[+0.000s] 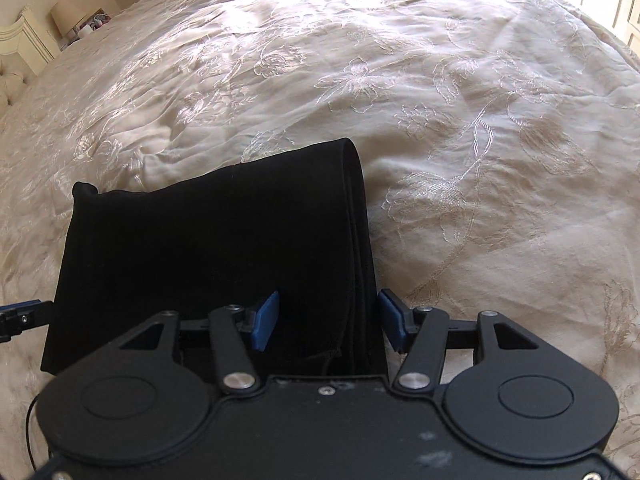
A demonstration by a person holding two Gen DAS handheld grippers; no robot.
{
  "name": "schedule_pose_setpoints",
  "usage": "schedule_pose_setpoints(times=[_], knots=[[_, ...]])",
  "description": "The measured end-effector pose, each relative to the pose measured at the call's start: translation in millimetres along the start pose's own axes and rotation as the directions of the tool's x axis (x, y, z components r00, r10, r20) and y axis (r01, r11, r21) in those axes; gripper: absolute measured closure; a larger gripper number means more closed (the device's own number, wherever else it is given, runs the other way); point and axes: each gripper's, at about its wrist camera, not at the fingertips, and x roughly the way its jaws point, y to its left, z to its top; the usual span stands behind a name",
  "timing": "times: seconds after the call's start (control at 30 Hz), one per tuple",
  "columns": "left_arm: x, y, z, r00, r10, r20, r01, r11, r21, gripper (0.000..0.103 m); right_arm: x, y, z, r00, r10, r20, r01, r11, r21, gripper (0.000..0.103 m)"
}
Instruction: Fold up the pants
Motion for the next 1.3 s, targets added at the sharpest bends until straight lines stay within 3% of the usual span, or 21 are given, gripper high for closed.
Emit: schedule_pose_setpoints(times=[0.23,0.37,0.43,0.53,0.6,0.77,0.83,0.97,1.07,1.1,1.3], knots=[[29,-1,8,0.999,0.012,-0.037,-0.011,0.999,0.031,0.06,16,-8,10,0.996,0.08,-0.035,-0.076,0.994,0.084,0.031],[41,-2,12,0.999,-0.01,-0.045,0.012,0.999,0.036,0.037,21,-7,16,0.994,0.091,-0.057,-0.087,0.993,0.081,0.028],[41,-5,14,0.999,-0.004,-0.053,0.007,0.999,0.054,0.036,24,-6,17,0.994,0.094,-0.064,-0.089,0.993,0.079,0.028],[24,-10,12,0.998,0.045,0.044,-0.049,0.996,0.079,0.037,26,-5,19,0.993,0.095,-0.071,-0.09,0.994,0.065,0.026],[17,-6,13,0.995,0.068,0.069,-0.071,0.996,0.047,0.037,27,-3,19,0.993,0.094,-0.072,-0.09,0.995,0.05,0.025],[35,14,14,0.994,0.106,-0.005,-0.106,0.994,-0.015,0.036,29,4,19,0.995,0.076,-0.066,-0.075,0.997,0.009,0.024],[42,20,13,0.996,0.087,-0.021,-0.088,0.995,-0.042,0.035,31,7,21,0.995,0.065,-0.071,-0.066,0.998,-0.007,0.024],[53,27,16,0.998,0.046,-0.042,-0.05,0.995,-0.089,0.023,34,11,24,0.995,0.063,-0.078,-0.065,0.998,-0.024,0.023],[62,35,20,0.998,-0.023,-0.063,0.013,0.988,-0.155,0.006,35,8,24,0.994,0.077,-0.08,-0.079,0.996,-0.028,0.023],[66,36,22,0.996,-0.035,-0.076,0.023,0.987,-0.159,0.001,36,8,24,0.994,0.08,-0.08,-0.082,0.996,-0.028,0.023],[79,15,40,0.99,-0.005,-0.138,-0.002,0.999,-0.053,0.0,36,7,25,0.992,0.093,-0.088,-0.096,0.995,-0.032,0.023]])
